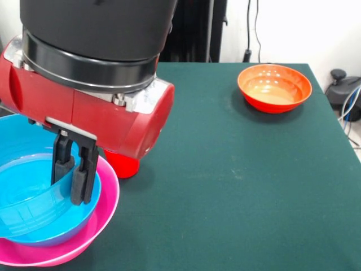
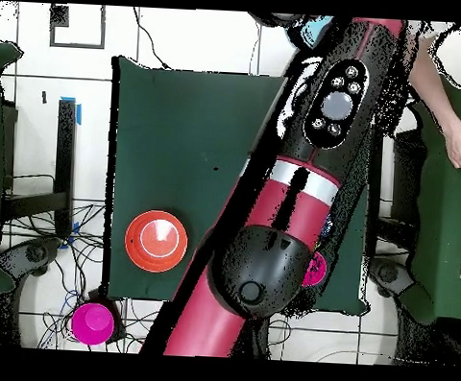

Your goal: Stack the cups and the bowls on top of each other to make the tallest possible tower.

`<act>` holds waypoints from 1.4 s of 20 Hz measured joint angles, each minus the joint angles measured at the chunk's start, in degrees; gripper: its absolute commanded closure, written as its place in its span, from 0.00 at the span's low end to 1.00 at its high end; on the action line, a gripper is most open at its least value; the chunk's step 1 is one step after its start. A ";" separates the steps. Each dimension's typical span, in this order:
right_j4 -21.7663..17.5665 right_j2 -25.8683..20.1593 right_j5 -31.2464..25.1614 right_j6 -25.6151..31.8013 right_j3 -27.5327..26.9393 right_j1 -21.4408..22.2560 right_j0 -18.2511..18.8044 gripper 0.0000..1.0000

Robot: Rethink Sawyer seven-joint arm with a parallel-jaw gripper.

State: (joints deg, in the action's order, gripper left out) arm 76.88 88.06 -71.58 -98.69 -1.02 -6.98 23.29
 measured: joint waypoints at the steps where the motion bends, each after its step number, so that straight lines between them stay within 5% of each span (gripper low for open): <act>1: 0.00 0.09 0.00 0.00 -0.01 -0.01 0.00 1.00; 28: -1.54 0.42 0.01 0.00 0.11 -0.86 -1.11 1.00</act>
State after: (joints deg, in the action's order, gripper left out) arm 75.34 88.48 -71.57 -98.69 -0.91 -7.85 22.17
